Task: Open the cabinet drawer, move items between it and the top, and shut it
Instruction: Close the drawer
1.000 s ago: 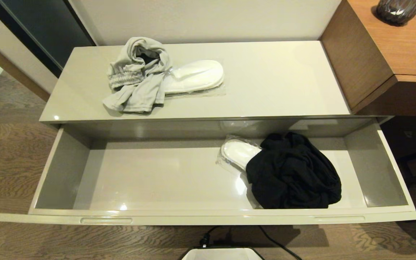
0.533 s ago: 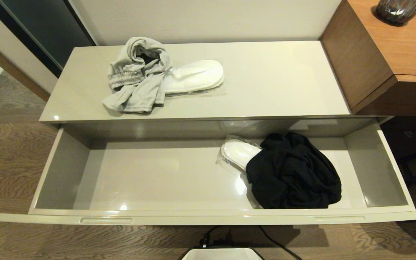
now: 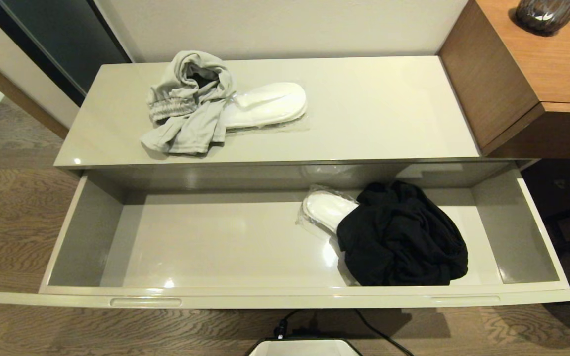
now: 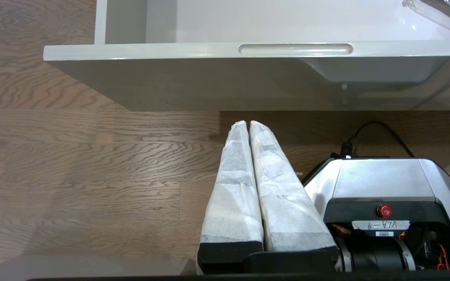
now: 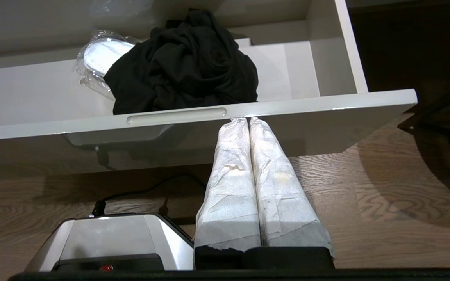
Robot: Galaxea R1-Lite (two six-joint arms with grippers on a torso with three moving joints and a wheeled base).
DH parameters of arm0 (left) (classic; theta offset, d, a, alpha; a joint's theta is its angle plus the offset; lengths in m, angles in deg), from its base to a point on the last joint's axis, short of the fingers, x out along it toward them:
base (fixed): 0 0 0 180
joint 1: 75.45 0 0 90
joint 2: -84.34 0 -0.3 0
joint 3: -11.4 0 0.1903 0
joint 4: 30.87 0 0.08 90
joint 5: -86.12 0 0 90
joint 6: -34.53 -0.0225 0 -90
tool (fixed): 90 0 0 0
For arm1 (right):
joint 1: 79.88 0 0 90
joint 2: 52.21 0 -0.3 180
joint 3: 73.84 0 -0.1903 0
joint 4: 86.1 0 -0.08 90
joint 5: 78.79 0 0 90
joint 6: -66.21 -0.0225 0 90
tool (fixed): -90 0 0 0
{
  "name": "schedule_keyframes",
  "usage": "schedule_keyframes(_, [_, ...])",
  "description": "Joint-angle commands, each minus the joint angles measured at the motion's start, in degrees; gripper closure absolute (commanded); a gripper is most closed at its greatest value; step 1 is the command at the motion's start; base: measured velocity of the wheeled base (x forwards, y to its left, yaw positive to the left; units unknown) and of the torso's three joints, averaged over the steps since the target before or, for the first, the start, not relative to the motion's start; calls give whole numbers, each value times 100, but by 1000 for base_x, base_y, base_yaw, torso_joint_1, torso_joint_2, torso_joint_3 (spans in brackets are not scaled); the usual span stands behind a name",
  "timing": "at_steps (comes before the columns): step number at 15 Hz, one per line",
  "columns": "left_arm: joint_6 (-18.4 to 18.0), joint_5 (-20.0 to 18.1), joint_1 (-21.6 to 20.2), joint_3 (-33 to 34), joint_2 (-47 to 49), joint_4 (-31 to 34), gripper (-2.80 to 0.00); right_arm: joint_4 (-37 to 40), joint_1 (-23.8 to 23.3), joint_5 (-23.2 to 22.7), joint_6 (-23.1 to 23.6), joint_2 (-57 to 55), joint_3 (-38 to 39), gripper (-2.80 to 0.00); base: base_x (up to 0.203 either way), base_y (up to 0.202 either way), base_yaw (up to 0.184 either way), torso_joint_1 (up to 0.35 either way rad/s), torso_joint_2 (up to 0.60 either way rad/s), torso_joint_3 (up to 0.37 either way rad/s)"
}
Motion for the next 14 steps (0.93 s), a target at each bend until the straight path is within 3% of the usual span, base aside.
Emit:
schedule_keyframes(1, [-6,4,-2,6,11,-7,0,-3,2,1,-8,-9,0,0,0,0,0,0,0,0])
schedule_keyframes(7, [-35,6,-2,6,11,-17,0,-2,2,0,3,-9,0,0,0,0,0,0,0,0])
schedule_keyframes(14, [-94,22,-2,4,11,-1,0,181,2,-59,423,-9,0,0,0,0,0,0,0,0])
